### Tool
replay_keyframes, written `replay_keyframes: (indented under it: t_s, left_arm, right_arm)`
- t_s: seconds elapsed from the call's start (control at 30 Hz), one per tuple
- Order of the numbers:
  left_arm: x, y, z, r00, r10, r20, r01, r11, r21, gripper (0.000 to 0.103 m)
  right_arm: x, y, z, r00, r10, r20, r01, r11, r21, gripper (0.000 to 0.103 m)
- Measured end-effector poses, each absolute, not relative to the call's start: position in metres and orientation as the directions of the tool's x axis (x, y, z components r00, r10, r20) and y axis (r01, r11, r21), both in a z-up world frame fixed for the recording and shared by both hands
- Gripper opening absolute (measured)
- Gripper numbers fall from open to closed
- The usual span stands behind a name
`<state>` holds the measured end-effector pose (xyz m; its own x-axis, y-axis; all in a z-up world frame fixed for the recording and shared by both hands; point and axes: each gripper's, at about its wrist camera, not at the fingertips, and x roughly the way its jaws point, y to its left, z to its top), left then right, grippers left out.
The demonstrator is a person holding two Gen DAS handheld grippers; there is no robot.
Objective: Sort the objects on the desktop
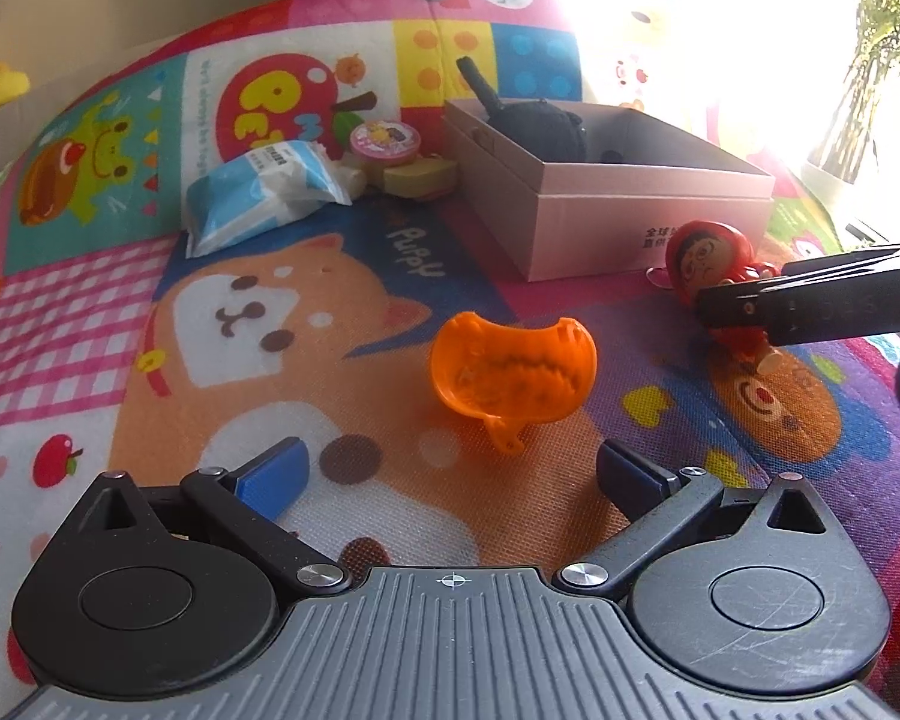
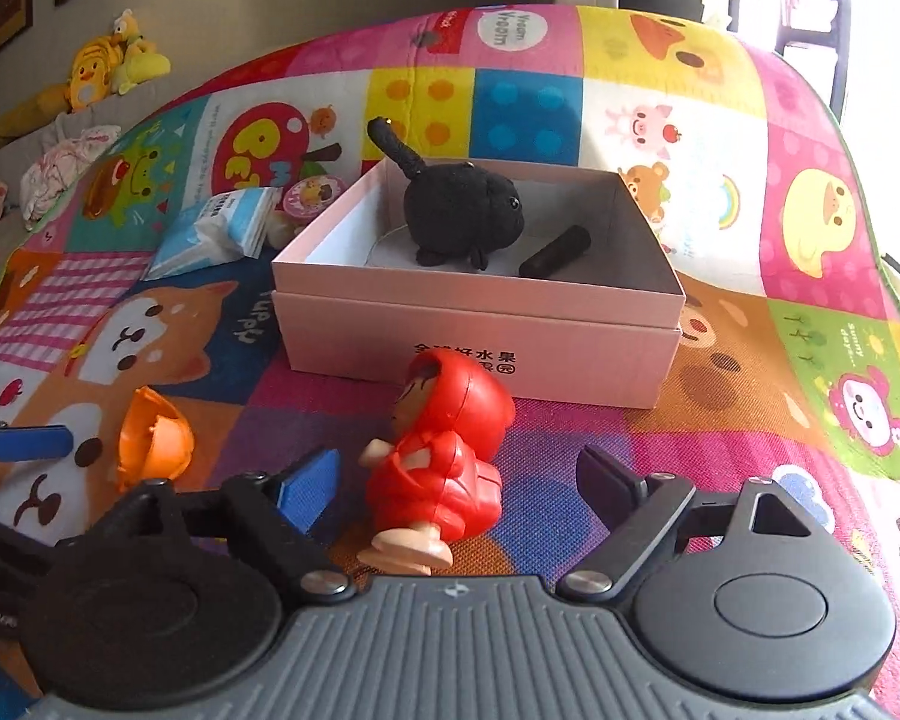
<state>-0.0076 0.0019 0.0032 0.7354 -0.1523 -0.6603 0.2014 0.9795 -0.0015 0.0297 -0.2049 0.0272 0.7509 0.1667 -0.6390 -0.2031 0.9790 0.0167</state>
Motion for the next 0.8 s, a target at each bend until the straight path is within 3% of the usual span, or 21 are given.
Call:
replay_keyframes:
  t_s: [0.13,0.37,0.5,0.63,0.8]
  left_arm:
    - [-0.008,0.002,0.003,0.736,-0.152,-0.66,0.201,0.98,-0.001,0.103]
    - [-0.007,0.002,0.003,0.735,-0.152,-0.66,0.201,0.98,-0.001,0.103]
    - [-0.007,0.001,0.003,0.736,-0.152,-0.66,0.202,0.979,-0.001,0.103]
    - [-0.007,0.001,0.004,0.736,-0.152,-0.66,0.202,0.979,-0.001,0.103]
    - [-0.007,0.001,0.004,0.735,-0.152,-0.66,0.202,0.979,-0.001,0.103]
  right_arm:
    - [0.042,-0.199,0.017,0.695,0.181,-0.696,-0.21,0.977,0.043,0.051]
    - [0.019,-0.214,0.024,0.646,0.279,-0.71,-0.211,0.96,0.186,0.05]
    - [-0.002,-0.224,0.027,0.652,0.308,-0.692,-0.212,0.951,0.224,0.051]
    - [-0.011,-0.231,0.028,0.714,0.23,-0.661,-0.174,0.973,0.151,0.079]
    - [-0.01,-0.241,0.025,0.742,0.173,-0.647,-0.106,0.984,0.141,0.087]
